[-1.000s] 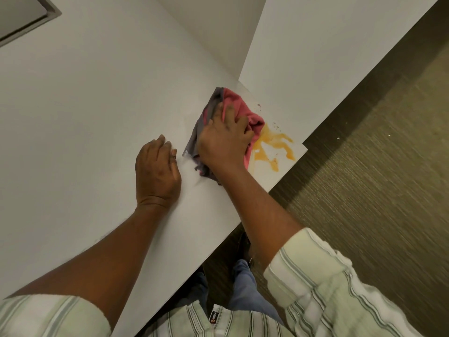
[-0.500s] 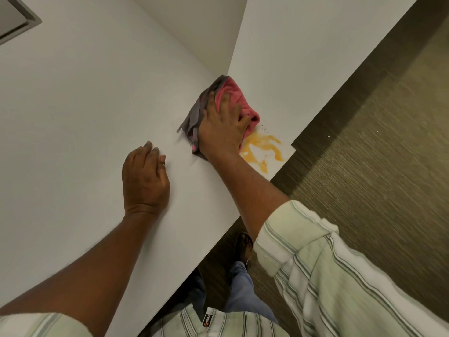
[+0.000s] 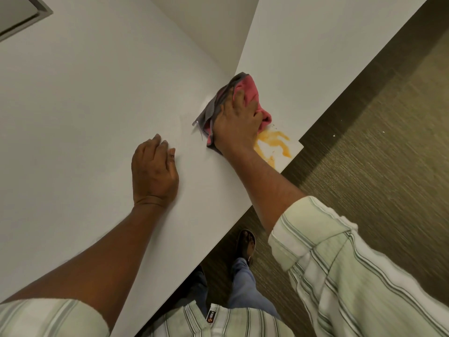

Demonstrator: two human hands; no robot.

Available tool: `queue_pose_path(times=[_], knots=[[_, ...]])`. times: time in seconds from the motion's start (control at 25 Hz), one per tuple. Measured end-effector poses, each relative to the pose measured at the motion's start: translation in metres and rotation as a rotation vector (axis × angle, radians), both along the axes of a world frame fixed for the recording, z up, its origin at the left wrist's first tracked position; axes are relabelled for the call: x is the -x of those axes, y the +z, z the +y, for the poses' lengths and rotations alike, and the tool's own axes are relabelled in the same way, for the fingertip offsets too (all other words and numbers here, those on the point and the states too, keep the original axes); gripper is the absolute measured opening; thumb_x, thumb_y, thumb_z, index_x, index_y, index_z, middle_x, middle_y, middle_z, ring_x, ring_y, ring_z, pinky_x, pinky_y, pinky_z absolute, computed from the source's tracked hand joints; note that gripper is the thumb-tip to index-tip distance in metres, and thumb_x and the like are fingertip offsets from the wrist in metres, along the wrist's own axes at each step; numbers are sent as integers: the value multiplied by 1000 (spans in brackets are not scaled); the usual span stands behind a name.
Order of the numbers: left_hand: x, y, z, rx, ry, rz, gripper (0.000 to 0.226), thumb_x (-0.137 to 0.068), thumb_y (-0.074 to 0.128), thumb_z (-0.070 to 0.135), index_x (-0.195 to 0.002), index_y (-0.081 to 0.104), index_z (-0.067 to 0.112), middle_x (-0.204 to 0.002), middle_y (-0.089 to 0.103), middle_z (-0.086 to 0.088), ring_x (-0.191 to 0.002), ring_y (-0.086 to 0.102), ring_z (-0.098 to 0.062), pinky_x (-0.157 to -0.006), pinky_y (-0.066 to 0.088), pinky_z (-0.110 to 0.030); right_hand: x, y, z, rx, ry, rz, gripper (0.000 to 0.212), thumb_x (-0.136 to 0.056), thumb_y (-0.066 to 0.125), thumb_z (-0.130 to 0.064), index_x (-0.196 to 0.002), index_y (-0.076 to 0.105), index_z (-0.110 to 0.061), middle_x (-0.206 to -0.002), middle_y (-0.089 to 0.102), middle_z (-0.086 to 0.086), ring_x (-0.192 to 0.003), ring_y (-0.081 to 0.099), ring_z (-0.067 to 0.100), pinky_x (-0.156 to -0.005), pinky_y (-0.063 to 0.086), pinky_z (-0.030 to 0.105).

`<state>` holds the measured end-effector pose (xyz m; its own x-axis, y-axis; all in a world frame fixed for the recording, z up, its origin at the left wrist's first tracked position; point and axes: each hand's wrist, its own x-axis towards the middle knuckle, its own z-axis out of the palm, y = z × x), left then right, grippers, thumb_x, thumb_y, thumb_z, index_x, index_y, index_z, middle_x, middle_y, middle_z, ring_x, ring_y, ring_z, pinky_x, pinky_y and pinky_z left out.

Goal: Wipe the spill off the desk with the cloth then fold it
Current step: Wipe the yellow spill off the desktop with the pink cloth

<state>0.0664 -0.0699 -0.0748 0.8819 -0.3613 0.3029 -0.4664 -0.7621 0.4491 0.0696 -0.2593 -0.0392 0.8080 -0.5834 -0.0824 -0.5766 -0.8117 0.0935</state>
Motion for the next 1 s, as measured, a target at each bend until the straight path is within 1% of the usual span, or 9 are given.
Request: queue_pose_path(times=[0.08, 0.2, 0.32, 0.52, 0.6, 0.72, 0.8, 0.88, 1.0], knots=[[0, 0, -1, -12, -1, -6, 35, -96, 40, 17, -106, 64, -6, -117, 62, -26, -105, 55, -43, -96, 43, -48, 12, 1, 14, -20, 57, 23, 68, -89, 48, -40, -146, 34, -7, -154, 23, 15, -122, 38, 43, -93, 38, 52], [2, 2, -1, -10, -5, 3, 34, -95, 39, 14, -107, 63, -7, -118, 61, -27, -106, 55, -44, -97, 43, -49, 34, -3, 31, -25, 146, 13, 68, -89, 48, -39, -144, 35, -2, -153, 24, 18, -120, 40, 44, -91, 39, 49], [2, 1, -1, -11, 3, -5, 33, -95, 40, 13, -107, 63, -7, -119, 61, -26, -107, 54, -43, -97, 42, -48, 23, 3, 26, -15, 142, 50, 72, -86, 53, -42, -142, 37, 0, -149, 28, 18, -112, 45, 42, -86, 43, 50], [1, -2, 1, -1, -6, -17, 35, -96, 38, 16, -106, 63, -6, -118, 62, -25, -106, 54, -43, -96, 40, -46, -1, 16, -6, 71, 72, 72, 52, -90, 48, -33, -135, 48, -6, -143, 36, 13, -113, 46, 35, -86, 40, 45], [0, -2, 1, -1, 0, -17, 33, -96, 39, 15, -106, 63, -6, -118, 62, -25, -106, 54, -42, -96, 40, -46, 0, 15, -13, 79, 50, 76, 51, -92, 47, -33, -135, 47, -5, -140, 38, 12, -112, 46, 33, -85, 40, 43], [2, -1, 1, 9, -1, -14, 34, -96, 39, 16, -106, 63, -5, -118, 62, -24, -107, 54, -42, -96, 40, -47, 2, 15, -18, 92, -24, 116, 51, -93, 47, -34, -134, 48, -4, -140, 37, 14, -108, 49, 34, -77, 41, 40], [0, -2, 0, 9, 0, -11, 34, -96, 38, 17, -105, 63, -5, -118, 62, -24, -107, 54, -42, -96, 40, -47, 7, 15, -17, 74, -101, 160, 47, -93, 44, -24, -134, 48, 0, -142, 33, 19, -103, 53, 34, -69, 43, 38], [1, -2, 1, 12, -4, -7, 33, -96, 39, 16, -105, 63, -5, -118, 62, -24, -107, 53, -42, -96, 40, -47, 18, 11, -8, 83, -100, 277, 42, -93, 43, -18, -130, 51, 1, -140, 34, 26, -100, 56, 35, -56, 42, 33], [1, -3, 0, 6, 4, -9, 32, -95, 41, 15, -106, 63, -5, -119, 61, -24, -108, 53, -42, -96, 40, -47, 27, 8, 2, 49, -29, 383, 36, -93, 42, -18, -121, 58, -2, -129, 47, 26, -95, 52, 33, -42, 29, 28]])
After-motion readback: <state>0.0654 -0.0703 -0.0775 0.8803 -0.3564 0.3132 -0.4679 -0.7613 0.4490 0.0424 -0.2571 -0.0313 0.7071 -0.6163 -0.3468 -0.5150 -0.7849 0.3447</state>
